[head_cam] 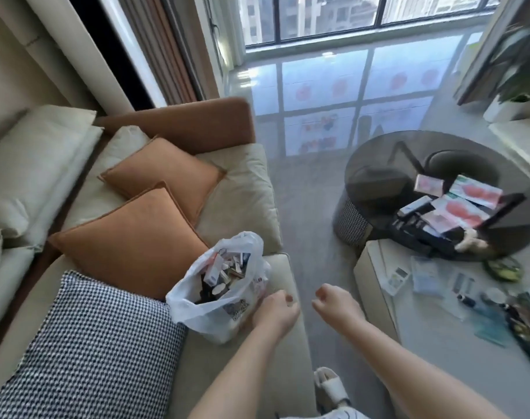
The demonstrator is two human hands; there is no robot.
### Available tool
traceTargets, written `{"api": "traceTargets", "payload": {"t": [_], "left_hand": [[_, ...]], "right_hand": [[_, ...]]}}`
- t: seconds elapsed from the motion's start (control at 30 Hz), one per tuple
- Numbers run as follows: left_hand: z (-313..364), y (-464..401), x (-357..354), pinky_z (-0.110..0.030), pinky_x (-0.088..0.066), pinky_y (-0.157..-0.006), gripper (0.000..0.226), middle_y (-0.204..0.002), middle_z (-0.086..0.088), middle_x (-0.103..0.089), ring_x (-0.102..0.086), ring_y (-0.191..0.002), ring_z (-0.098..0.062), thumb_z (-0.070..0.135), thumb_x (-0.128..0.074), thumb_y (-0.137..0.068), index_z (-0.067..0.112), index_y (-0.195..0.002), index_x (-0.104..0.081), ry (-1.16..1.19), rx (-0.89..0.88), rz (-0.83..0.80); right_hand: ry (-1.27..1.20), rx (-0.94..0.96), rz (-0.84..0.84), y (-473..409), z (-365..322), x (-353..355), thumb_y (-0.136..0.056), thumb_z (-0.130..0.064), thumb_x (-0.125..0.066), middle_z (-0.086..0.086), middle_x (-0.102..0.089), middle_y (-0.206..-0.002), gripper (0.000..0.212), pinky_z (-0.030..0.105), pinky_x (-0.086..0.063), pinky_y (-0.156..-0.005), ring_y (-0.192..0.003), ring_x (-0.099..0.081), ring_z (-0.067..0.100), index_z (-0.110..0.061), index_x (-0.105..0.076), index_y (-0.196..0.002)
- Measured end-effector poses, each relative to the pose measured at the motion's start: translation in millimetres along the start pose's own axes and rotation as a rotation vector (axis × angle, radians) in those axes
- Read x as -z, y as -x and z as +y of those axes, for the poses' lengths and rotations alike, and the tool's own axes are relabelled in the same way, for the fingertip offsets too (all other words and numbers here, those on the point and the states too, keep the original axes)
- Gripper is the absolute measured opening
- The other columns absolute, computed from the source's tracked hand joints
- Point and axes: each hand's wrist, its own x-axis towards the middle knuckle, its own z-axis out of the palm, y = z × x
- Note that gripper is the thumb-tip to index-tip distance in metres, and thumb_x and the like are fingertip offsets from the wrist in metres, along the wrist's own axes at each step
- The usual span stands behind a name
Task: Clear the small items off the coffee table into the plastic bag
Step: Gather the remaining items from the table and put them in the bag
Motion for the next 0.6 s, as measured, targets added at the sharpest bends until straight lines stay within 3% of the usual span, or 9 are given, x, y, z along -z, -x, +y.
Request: {"api": "traceTargets", "payload": {"t": [0.2,0.43,0.6], "left_hand": [[58,36,-61,-0.029,-0.047,-0.086,0.037,-0.117,-0.002,-0.066,-0.059,-0.112,-0.022,0.042,-0.046,-0.088,0.018,-0.109,-0.066,-0.294,-0.199,-0.112],[125,86,-157,-0.027,-0.047,-0.08,0.034,-0.108,0.001,-0.069,-0.063,-0.105,-0.02,0.047,-0.049,-0.087,0.021,-0.101,-0.066,-0.414,-0.37,-0.26],[155,135,-228,-0.027,-0.046,-0.084,0.03,-0.115,0.001,-0.066,-0.06,-0.109,-0.02,0.044,-0.048,-0.088,0.024,-0.104,-0.065,-0.5,-0.465,-0.325]], "right_hand": [[0.002,-0.132,0.068,64,87,19,-0.091,-0.038,-0.046,0.002,-0.061,-0.123,0.032,0.031,-0.044,-0.091,-0.115,-0.056,0.022,-0.022,-0.06,-0.115],[-0.108,-0.367,0.158,144,197,30,-0.091,-0.04,-0.048,0.005,-0.064,-0.119,0.031,0.03,-0.046,-0.087,-0.111,-0.059,0.024,-0.021,-0.062,-0.111],[-0.206,-0.471,0.213,208,271,21,-0.091,-0.037,-0.047,0.006,-0.065,-0.117,0.03,0.032,-0.048,-0.084,-0.108,-0.06,0.027,-0.019,-0.062,-0.11]]}}
